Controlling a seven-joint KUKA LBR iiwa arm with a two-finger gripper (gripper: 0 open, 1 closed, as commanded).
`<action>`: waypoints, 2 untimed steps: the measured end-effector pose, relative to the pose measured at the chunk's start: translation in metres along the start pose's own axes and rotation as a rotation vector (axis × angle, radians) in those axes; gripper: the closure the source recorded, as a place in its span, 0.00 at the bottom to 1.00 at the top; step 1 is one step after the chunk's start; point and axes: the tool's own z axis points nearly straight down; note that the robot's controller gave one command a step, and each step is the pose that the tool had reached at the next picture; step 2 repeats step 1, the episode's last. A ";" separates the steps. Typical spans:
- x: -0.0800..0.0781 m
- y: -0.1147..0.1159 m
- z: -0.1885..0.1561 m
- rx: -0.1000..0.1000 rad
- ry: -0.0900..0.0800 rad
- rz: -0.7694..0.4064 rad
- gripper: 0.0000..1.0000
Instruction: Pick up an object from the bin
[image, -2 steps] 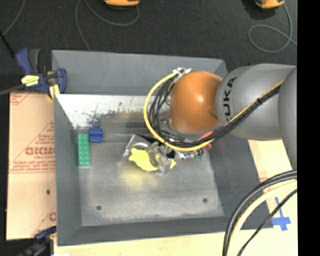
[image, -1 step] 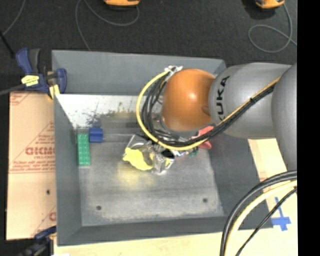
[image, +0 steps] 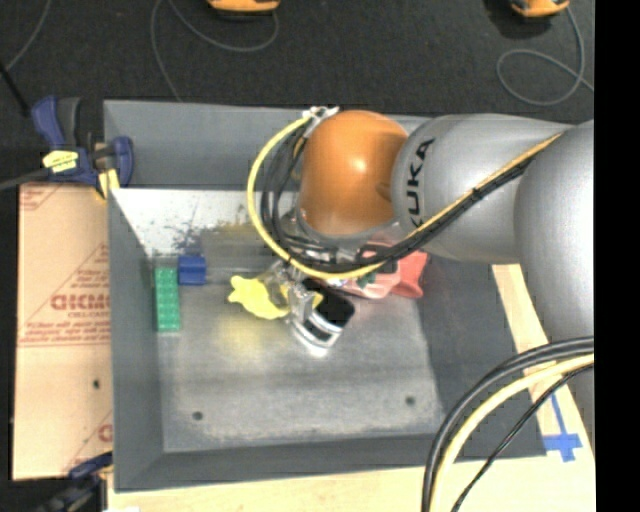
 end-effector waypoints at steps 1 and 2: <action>-0.012 0.017 0.011 0.000 -0.002 -0.131 1.00; -0.012 0.017 0.011 0.000 -0.002 -0.131 1.00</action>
Offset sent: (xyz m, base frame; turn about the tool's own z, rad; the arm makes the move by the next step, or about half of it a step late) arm -0.0633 0.0398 -0.0270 -0.1238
